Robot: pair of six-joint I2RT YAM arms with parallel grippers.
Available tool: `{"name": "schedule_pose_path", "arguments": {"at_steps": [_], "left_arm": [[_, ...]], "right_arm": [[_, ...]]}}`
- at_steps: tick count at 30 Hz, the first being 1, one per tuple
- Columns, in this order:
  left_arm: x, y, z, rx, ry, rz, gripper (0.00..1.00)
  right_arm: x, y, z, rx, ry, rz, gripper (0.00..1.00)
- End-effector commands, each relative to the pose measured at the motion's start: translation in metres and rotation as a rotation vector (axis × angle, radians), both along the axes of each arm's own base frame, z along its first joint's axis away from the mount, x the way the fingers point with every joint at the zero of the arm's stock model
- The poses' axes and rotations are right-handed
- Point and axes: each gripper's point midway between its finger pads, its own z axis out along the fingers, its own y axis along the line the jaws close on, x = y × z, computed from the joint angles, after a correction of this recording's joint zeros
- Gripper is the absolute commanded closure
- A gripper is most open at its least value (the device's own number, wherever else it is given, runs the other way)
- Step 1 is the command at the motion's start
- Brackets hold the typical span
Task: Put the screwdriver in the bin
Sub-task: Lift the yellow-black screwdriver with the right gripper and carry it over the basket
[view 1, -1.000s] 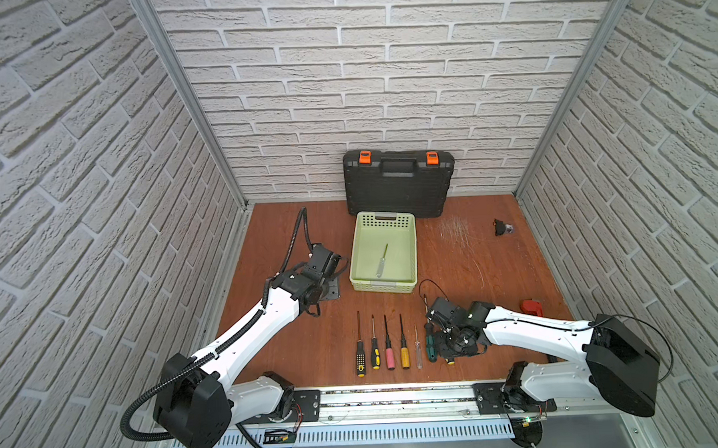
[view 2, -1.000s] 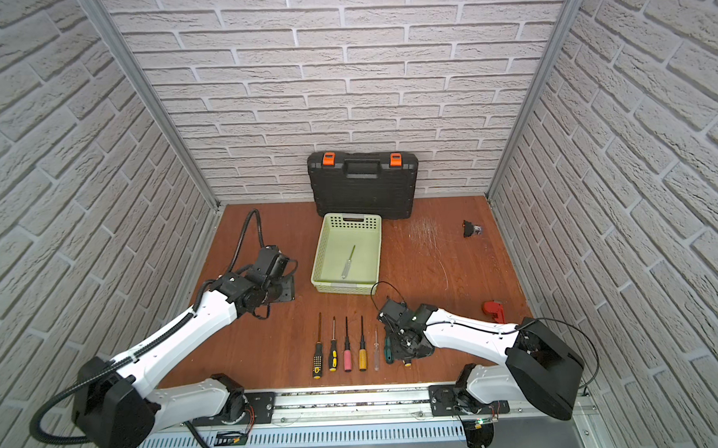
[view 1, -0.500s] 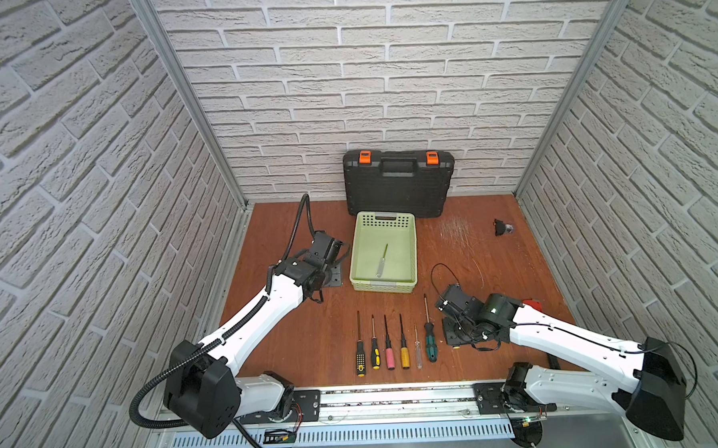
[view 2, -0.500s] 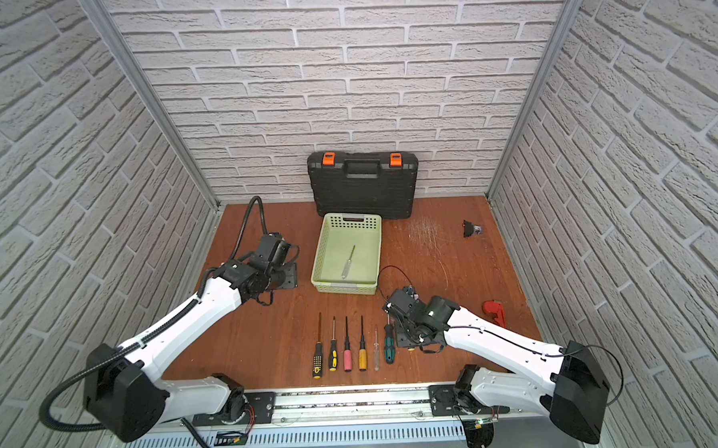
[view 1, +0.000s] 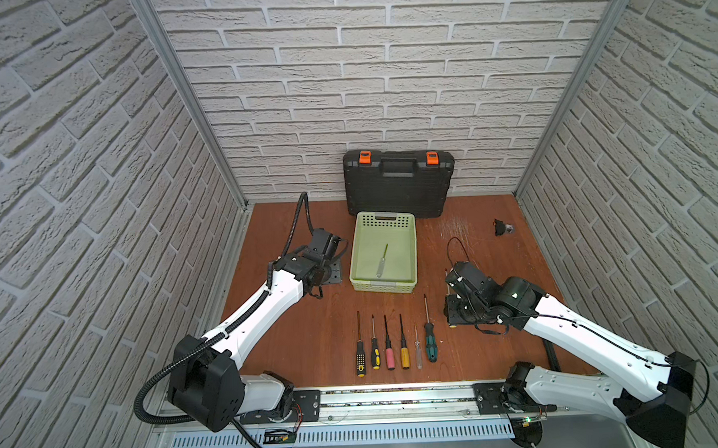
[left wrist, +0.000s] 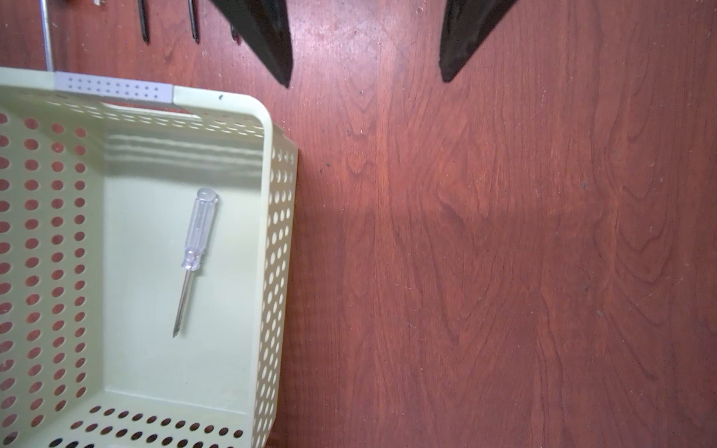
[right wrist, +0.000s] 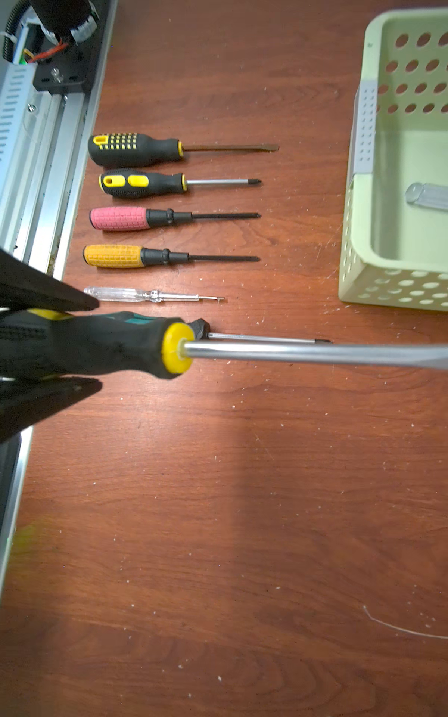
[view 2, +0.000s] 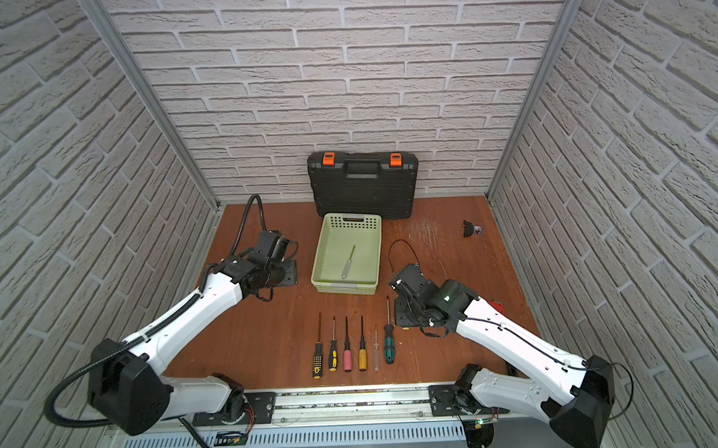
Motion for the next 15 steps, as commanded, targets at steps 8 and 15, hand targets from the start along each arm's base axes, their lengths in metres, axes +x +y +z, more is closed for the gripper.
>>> {"name": "schedule_pose_path", "arguments": {"at_steps": [8,15], "left_arm": [[0.004,0.0,0.008,-0.031,-0.021,0.018,0.39],[-0.001,0.005,0.005,-0.037,-0.025,0.03,0.39]], "right_arm": [[0.053,0.045,0.033,0.172,-0.068,0.062,0.95],[0.1,0.078,0.06,0.223,-0.119,0.125,0.94]]}}
